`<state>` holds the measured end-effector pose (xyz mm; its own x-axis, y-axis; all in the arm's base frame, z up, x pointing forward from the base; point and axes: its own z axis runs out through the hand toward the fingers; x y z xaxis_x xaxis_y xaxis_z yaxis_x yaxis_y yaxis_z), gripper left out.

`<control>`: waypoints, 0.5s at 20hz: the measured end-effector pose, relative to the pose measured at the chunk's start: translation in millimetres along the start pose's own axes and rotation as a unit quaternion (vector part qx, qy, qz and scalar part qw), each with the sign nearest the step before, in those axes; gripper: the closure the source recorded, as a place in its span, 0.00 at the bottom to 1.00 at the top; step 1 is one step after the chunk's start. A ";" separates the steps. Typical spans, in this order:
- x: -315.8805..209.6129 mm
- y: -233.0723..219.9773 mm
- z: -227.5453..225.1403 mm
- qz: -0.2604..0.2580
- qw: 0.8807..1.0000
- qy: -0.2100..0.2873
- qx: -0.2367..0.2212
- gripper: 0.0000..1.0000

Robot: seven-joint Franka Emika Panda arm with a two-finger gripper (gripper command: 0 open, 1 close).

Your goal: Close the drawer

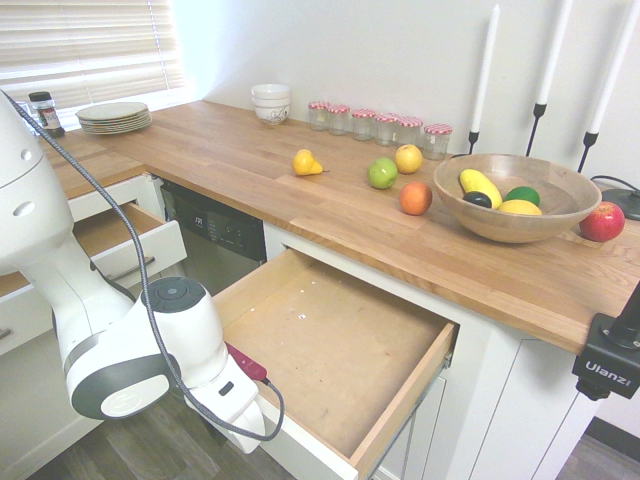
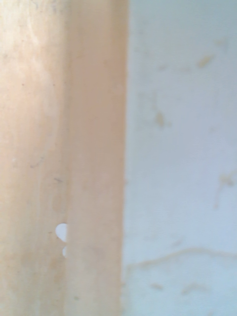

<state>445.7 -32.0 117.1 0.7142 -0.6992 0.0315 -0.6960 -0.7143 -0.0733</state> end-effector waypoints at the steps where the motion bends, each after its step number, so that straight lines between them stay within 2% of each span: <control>1: 0.0 0.1 0.6 0.000 1.000 0.001 0.000 1.00; 10: 13.7 -8.4 3.5 0.009 1.000 0.010 0.009 1.00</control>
<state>461.6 -35.5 114.7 0.7000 -0.7124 0.0498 -0.7070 -0.7011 -0.0925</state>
